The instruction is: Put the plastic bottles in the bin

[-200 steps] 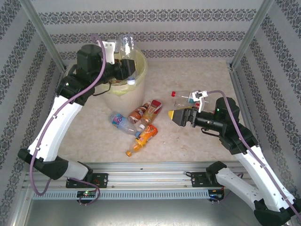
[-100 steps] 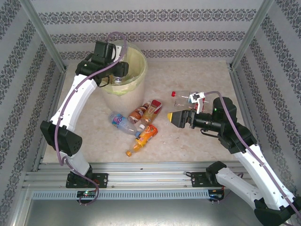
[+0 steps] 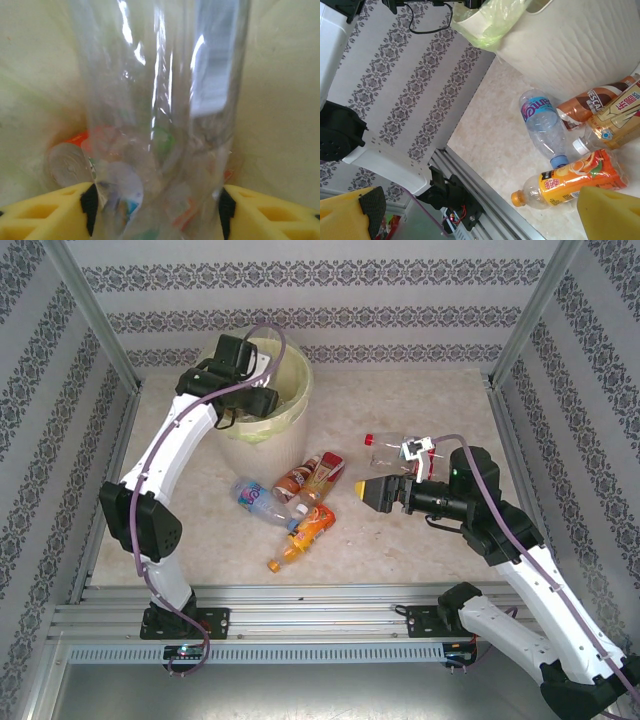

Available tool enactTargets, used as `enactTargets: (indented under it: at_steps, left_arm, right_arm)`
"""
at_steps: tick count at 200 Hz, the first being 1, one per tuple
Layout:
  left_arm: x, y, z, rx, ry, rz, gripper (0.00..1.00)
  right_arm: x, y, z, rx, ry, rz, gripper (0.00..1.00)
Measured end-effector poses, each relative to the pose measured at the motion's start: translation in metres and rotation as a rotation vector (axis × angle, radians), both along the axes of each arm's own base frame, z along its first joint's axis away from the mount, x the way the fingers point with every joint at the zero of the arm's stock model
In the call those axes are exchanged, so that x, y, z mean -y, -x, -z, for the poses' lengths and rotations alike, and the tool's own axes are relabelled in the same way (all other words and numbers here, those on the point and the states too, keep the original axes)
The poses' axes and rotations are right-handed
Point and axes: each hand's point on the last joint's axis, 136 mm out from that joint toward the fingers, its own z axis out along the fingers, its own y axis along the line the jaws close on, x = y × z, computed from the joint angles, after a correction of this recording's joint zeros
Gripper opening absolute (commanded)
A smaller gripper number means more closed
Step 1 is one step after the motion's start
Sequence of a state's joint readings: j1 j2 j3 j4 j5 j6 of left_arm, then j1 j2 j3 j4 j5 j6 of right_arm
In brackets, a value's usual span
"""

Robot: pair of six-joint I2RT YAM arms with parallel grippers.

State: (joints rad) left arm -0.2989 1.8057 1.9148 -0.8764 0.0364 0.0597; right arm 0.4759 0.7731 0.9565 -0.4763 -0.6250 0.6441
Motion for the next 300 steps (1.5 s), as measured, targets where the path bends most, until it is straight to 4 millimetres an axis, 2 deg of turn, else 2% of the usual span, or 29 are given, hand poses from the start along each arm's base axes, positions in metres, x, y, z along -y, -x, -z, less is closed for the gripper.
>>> enactTargets:
  at_steps: [14, 51, 76, 110, 134, 166, 193, 215, 246, 300]
  left_arm:
    - [-0.001, 0.001, 0.003, -0.012, -0.005, 0.001, 0.73]
    - [-0.001, 0.004, 0.003, -0.023, 0.004, -0.01, 0.84]
    - [0.002, 0.004, -0.007, -0.014, 0.041, -0.018, 0.89]
    - [0.005, 0.014, -0.04, 0.043, 0.104, -0.018, 0.92]
    - [0.003, 0.03, -0.074, 0.105, 0.149, -0.013, 0.97]
    - [0.002, 0.063, -0.119, 0.191, 0.221, 0.019, 1.0]
    - [0.005, 0.097, -0.137, 0.219, 0.282, 0.064, 1.0]
    - [0.02, 0.125, -0.134, 0.202, 0.316, 0.121, 0.99]
    - [0.048, 0.159, -0.112, 0.137, 0.335, 0.209, 0.99]
    - [0.099, 0.194, -0.07, 0.03, 0.275, 0.352, 0.98]
  right_arm:
    - [0.0, 0.0, 0.001, -0.003, 0.002, 0.001, 0.98]
    - [0.001, -0.002, 0.002, -0.003, 0.005, 0.011, 0.98]
    - [0.001, -0.003, 0.007, -0.014, 0.011, 0.019, 0.98]
    - [0.002, -0.005, 0.013, -0.022, 0.023, 0.032, 0.98]
    - [0.001, -0.004, 0.017, -0.031, 0.029, 0.032, 0.98]
    - [0.002, -0.005, 0.019, -0.033, 0.034, 0.037, 0.98]
    - [0.0, -0.006, 0.019, -0.033, 0.036, 0.035, 0.98]
    - [-0.001, -0.006, 0.022, -0.039, 0.04, 0.033, 0.98]
    - [-0.002, -0.009, 0.027, -0.051, 0.047, 0.04, 0.98]
    - [-0.001, -0.011, 0.029, -0.051, 0.058, 0.054, 0.98]
